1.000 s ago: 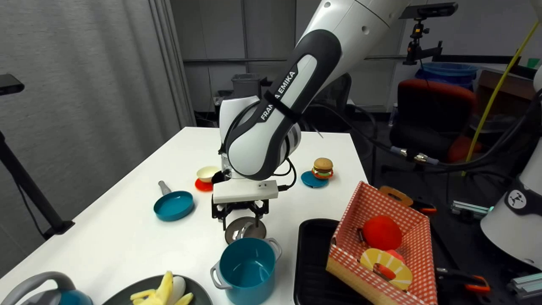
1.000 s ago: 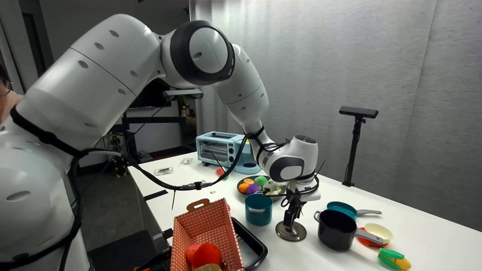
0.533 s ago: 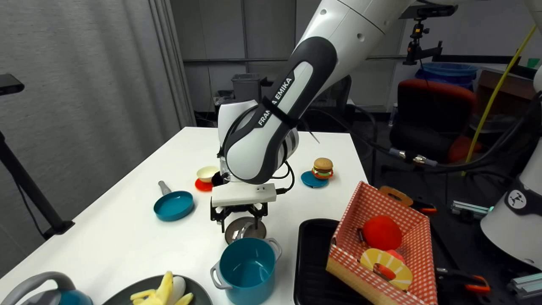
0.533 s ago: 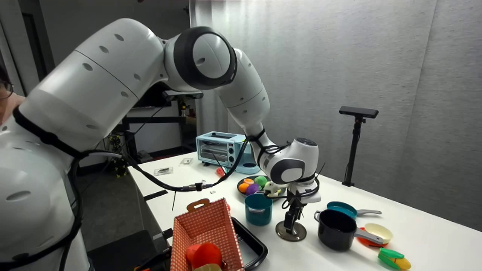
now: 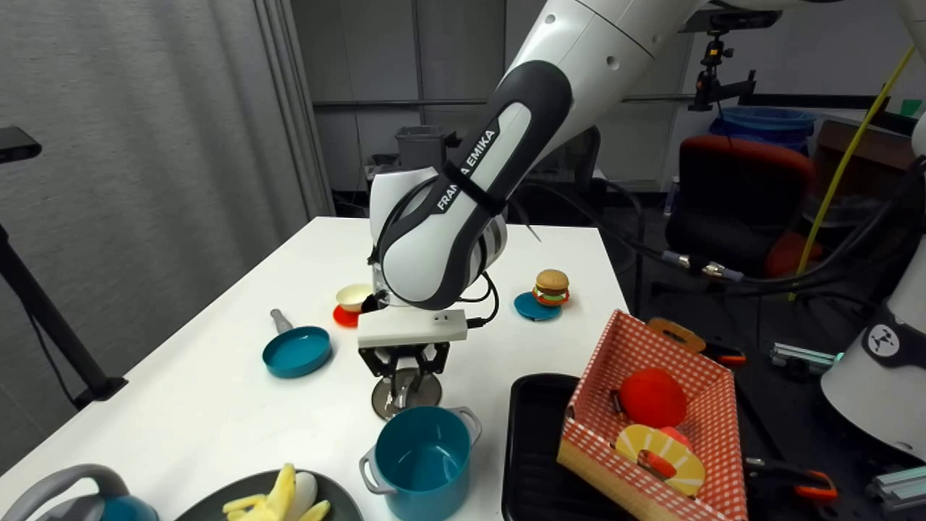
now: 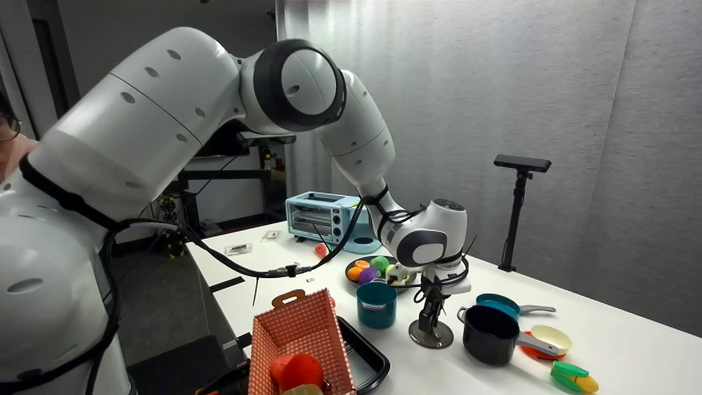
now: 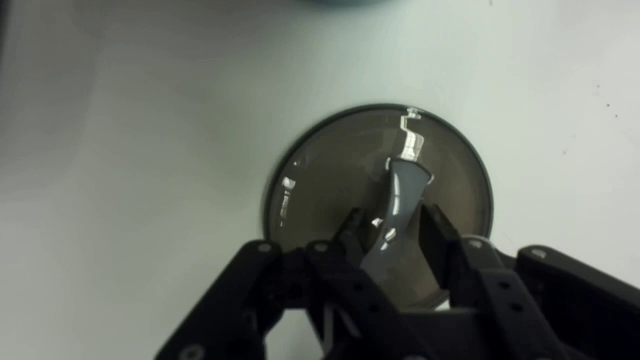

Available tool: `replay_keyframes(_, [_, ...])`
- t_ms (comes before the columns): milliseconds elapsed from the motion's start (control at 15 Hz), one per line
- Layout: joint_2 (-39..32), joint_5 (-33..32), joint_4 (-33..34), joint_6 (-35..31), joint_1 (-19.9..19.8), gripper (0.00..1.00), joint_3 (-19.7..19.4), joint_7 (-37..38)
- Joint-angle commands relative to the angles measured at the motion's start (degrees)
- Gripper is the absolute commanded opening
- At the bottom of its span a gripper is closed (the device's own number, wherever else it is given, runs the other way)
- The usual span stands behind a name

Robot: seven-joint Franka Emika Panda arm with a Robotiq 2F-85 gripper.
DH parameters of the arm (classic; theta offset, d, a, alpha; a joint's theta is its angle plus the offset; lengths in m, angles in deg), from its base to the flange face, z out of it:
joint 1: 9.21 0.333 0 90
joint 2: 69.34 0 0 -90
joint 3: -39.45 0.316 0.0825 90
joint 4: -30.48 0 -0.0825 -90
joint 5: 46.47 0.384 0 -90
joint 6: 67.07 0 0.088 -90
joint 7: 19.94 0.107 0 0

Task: Place the lid on top of the blue pot

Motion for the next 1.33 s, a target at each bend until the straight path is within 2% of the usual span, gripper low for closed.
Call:
replay_keyframes(0, [-1.35,1.31,1.48,-0.45,-0.73,0.02,0.41,-1.61])
replay_keyframes(67, [-1.38,1.28,1.58,-0.39,-0.7,0.0,0.39,-1.58])
replay_keyframes(200, [-1.13,0.82,1.51,-0.16,-0.4,0.05,0.1,-1.58])
replay_keyframes(733, [2.05,-2.79,0.24,2.5,1.86,0.05,-2.23,-3.94])
replay_keyframes(1267, [6.11,-9.2,-0.58,5.49,5.12,0.05,-5.09,-4.39])
